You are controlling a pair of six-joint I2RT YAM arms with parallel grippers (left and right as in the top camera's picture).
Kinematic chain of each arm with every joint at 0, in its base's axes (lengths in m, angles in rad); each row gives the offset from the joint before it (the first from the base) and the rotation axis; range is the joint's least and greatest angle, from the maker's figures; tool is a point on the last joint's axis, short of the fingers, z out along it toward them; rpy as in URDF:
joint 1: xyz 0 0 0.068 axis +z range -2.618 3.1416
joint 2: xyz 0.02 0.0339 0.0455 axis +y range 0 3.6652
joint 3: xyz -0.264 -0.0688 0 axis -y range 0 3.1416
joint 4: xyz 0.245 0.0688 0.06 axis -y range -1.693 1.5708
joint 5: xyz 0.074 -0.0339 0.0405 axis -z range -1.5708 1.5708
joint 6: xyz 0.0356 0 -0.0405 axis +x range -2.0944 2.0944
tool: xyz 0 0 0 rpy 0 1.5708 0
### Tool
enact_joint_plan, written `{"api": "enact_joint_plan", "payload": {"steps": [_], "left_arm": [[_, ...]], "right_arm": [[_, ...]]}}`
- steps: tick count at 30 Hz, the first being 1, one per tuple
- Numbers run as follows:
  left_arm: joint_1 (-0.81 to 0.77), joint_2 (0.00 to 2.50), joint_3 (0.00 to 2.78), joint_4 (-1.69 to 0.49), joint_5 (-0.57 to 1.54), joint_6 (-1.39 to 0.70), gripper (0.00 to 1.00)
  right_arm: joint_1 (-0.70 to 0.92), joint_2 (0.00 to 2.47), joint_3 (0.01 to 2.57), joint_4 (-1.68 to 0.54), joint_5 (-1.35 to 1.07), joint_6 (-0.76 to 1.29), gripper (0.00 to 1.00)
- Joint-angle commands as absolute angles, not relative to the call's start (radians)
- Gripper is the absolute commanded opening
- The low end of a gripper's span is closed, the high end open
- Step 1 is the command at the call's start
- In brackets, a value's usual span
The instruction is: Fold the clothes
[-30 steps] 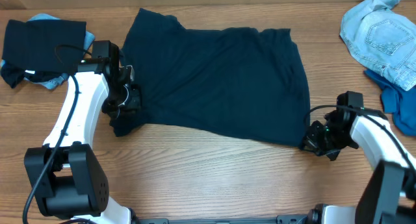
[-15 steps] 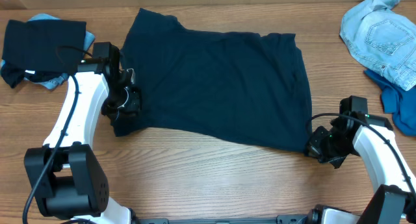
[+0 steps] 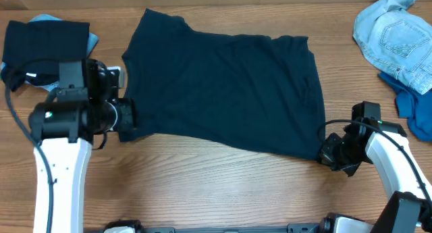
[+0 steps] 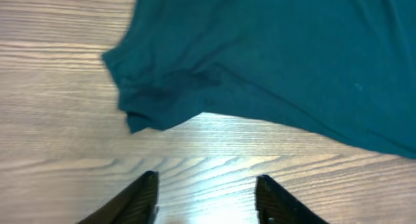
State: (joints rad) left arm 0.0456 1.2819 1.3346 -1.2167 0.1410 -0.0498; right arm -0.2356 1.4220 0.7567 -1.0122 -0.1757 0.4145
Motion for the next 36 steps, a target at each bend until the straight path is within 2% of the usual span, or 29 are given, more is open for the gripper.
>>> {"api": "enact_joint_plan", "payload": {"steps": [1,5,13,26,33,36], "left_arm": [[0.036,1.349,1.236,-1.167,0.263,-0.003,0.58],[0.036,1.436,1.190,-1.123,0.305,0.031,0.62],[0.034,1.627,1.185,-0.967,0.302,0.031,0.61],[0.032,1.815,1.185,-0.905,0.202,0.109,0.55],[0.032,1.821,1.185,-0.876,0.138,0.117,0.41],[0.032,1.821,1.185,-0.872,0.122,0.131,0.47]], "right_arm": [[-0.238,1.408,0.749,-1.009,-0.158,0.401,0.04],[-0.238,1.408,0.749,-1.007,-0.158,0.393,0.04],[-0.238,1.408,0.749,-0.989,-0.158,0.392,0.04],[-0.238,1.408,0.749,-0.982,-0.158,0.385,0.04],[-0.238,1.408,0.749,-0.978,-0.180,0.385,0.04],[-0.238,1.408,0.749,-0.974,-0.188,0.386,0.04]]}}
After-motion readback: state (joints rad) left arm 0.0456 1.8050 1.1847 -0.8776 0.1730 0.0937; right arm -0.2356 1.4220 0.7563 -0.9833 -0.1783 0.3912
